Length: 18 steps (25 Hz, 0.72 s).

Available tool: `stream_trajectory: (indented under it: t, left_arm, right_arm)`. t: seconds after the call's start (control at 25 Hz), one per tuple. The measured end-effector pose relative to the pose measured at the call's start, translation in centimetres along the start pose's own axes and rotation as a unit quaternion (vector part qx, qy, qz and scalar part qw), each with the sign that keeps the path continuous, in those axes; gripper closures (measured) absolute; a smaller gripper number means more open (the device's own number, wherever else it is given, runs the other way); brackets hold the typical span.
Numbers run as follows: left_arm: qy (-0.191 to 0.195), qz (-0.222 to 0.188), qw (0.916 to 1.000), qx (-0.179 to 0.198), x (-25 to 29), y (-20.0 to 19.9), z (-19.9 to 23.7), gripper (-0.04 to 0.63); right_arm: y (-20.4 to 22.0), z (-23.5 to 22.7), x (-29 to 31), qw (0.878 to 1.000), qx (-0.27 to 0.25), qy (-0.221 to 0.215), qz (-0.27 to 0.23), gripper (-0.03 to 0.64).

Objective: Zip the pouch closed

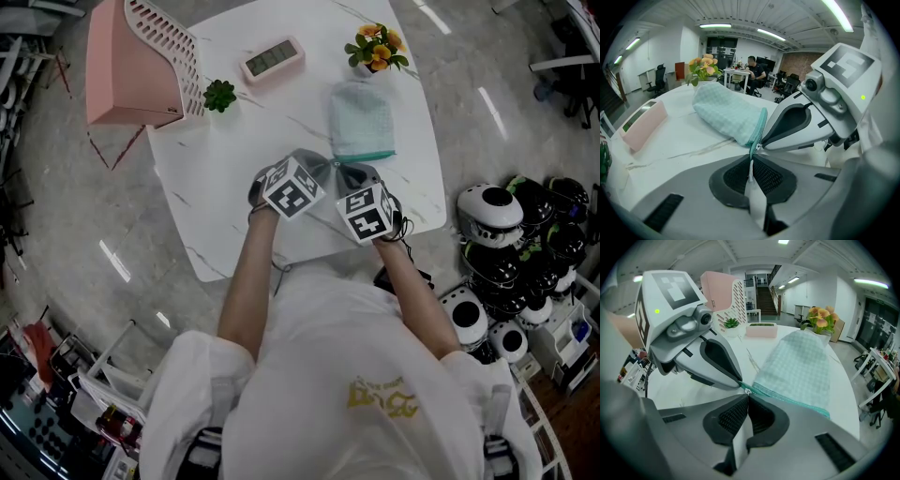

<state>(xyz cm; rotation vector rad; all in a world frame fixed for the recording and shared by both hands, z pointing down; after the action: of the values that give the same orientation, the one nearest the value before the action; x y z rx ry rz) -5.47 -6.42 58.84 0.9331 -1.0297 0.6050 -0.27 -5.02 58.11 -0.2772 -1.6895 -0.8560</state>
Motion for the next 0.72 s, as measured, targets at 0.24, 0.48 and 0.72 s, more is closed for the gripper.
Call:
stream_trajectory:
  t: [0.24, 0.48, 0.72]
  left_arm:
    - [0.009, -0.002, 0.9999, -0.006, 0.1, 0.3, 0.4, 0.558]
    - [0.009, -0.003, 0.9999, -0.007, 0.0, 0.2, 0.3, 0.558]
    - [0.006, 0.001, 0.9999, -0.008, 0.1, 0.2, 0.3, 0.558]
  right_arm:
    - [0.5, -0.9, 0.1, 1.0, 0.004, 0.01, 0.005, 0.6]
    - [0.9, -1.5, -0.2, 1.0, 0.009, 0.014, 0.005, 0.6]
    - [1.1, -1.6, -0.3, 1.0, 0.013, 0.017, 0.005, 0.6]
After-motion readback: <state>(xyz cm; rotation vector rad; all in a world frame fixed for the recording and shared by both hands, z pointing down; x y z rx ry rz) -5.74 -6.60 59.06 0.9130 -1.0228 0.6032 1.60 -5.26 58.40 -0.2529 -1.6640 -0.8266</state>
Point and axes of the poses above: the fingertips, and each gripper's own axes: x forward along the fingers, z to its left, y out of its underside, the point moved 4 cm from there along -x, backward along the fingers, and after that the axes turned 13 degrees about z, right-handed, at the moved point
